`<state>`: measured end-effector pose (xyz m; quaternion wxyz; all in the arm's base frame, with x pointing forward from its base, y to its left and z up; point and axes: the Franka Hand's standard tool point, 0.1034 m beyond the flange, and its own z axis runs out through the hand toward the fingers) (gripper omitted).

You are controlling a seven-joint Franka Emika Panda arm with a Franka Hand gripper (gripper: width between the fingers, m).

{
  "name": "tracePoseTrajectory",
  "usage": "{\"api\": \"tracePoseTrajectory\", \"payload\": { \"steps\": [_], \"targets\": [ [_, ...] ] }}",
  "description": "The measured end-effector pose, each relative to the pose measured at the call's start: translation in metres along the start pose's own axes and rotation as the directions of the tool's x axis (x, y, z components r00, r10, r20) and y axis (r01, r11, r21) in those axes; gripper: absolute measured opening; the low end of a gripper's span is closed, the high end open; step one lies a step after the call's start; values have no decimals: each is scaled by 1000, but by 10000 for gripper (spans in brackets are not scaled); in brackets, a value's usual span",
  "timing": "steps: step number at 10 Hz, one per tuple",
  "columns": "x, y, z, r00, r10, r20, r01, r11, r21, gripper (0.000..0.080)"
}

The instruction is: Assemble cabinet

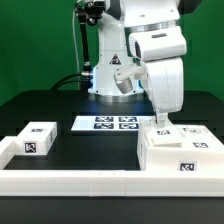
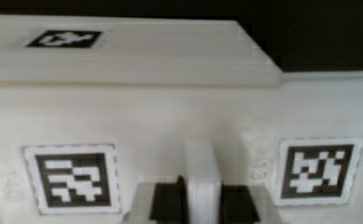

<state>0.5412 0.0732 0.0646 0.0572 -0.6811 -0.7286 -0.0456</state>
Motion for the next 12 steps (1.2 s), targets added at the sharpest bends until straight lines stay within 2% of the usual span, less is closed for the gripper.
{"api": "tracePoseTrajectory", "payload": {
  "steps": [4,6,9,10,12],
  "targets": [
    [0,-2,3,1000,14,-2,-14,1000,8,62],
    [-1,10,2,1000,18,-8,-18,1000,9,62],
    [-2,36,1,999,28,-24,-28,1000,-8,62],
    [-2,41,1,999,30,-29,-31,999,-14,62],
    [-1,44,3,999,35,-33,-35,999,-8,62]
  ]
}}
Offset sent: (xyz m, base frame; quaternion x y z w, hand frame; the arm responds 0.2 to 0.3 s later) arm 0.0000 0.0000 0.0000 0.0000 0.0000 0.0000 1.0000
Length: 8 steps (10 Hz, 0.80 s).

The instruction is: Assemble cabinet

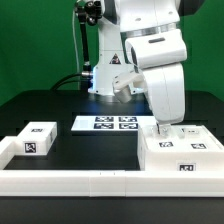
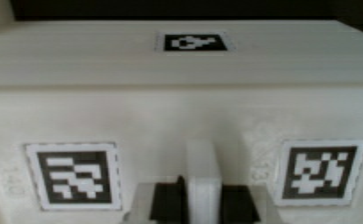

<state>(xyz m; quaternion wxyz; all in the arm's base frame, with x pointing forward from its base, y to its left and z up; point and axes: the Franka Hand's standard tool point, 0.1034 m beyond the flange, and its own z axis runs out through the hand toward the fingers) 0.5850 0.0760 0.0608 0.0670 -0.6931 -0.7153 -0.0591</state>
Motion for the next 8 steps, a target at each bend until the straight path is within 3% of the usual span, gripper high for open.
{"api": "tracePoseTrajectory", "payload": {
  "steps": [3,4,5,6,7,8],
  "targets": [
    [-2,-1,0,1000,-25,0,25,1000,4,62],
    [-1,-1,1,1000,-24,0,24,1000,4,135],
    [-1,0,-1,1000,-24,2,24,1000,3,135],
    [1,2,-11,1000,-27,10,27,1000,-7,270],
    [4,7,-25,999,-35,21,35,999,-27,464],
    [6,7,-32,999,-25,28,26,999,-36,590]
  ]
}}
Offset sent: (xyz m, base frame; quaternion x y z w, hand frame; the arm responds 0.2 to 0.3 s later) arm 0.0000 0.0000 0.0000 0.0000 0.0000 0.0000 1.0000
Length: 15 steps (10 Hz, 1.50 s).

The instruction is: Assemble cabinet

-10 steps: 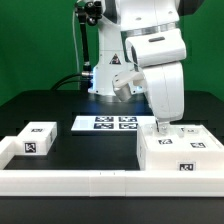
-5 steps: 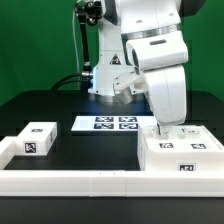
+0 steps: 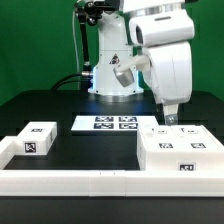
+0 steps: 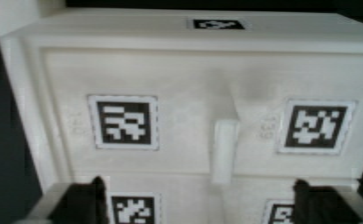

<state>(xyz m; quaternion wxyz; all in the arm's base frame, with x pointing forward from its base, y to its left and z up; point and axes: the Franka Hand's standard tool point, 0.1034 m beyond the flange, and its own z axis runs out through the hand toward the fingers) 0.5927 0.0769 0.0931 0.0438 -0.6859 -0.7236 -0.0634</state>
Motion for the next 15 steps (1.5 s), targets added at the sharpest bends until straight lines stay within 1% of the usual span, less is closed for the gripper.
{"api": "tracePoseTrajectory", "payload": {
  "steps": [1,2,3,5,7,8,9,10,11,13,14,15],
  "targets": [
    [1,-2,-3,1000,7,5,-7,1000,-1,590],
    [0,-3,0,1000,8,3,-8,1000,3,637],
    [0,-4,2,1000,9,1,-9,1000,6,637],
    [-1,-6,1,999,33,3,-33,999,4,647],
    [1,-25,-7,992,125,28,-125,992,3,649],
    [3,-35,-11,980,197,35,-197,980,-12,649],
    [3,-45,-12,971,236,46,-236,972,-7,649],
    [4,-52,-9,951,308,40,-307,951,-13,649],
    [5,-53,-4,939,342,23,-341,939,-32,649],
    [6,-52,-5,875,484,15,-483,875,-30,649],
    [6,-53,-6,814,581,12,-581,814,-32,649],
    [5,-54,-10,736,676,10,-676,736,-42,649]
  ]
}}
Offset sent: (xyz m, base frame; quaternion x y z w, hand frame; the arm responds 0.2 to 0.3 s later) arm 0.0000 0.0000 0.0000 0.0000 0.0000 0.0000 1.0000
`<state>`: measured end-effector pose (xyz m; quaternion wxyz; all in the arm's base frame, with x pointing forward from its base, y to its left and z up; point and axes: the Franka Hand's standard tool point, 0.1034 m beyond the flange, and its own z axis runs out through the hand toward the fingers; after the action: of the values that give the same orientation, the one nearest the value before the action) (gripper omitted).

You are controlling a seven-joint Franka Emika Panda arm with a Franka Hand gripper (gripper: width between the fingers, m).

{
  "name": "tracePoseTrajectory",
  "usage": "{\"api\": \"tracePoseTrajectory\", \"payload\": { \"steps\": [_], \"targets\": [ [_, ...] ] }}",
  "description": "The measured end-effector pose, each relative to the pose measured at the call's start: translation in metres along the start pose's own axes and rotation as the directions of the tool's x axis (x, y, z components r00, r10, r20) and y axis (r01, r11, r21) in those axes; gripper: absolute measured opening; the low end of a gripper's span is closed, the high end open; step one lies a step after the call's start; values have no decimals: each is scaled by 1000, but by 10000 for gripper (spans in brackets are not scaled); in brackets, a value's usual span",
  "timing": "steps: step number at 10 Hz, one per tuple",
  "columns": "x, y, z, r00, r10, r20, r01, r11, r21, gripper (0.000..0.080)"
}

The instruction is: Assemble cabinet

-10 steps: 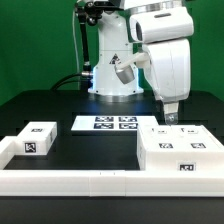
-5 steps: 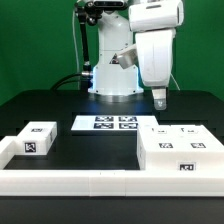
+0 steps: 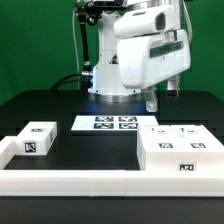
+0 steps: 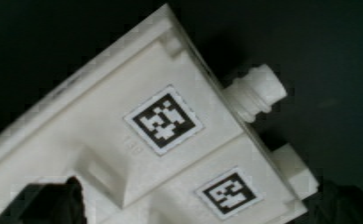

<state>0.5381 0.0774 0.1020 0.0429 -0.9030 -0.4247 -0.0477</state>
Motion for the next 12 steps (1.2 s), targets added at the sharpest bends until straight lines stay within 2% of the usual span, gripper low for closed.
{"api": "tracePoseTrajectory", "payload": {
  "steps": [2,3,4,7,10,11,12],
  "targets": [
    [0,-7,-4,972,235,-25,-236,972,-18,649],
    [-2,-13,-1,932,359,-46,-360,933,-12,649],
    [-5,-15,3,885,461,-62,-462,887,15,649],
    [-2,-19,5,793,606,-61,-604,796,39,649],
    [-2,-43,20,709,704,-37,-702,710,54,649],
    [1,-50,23,693,719,-61,-717,695,54,649],
    [-3,-52,27,693,714,-101,-712,700,53,649]
  ]
}}
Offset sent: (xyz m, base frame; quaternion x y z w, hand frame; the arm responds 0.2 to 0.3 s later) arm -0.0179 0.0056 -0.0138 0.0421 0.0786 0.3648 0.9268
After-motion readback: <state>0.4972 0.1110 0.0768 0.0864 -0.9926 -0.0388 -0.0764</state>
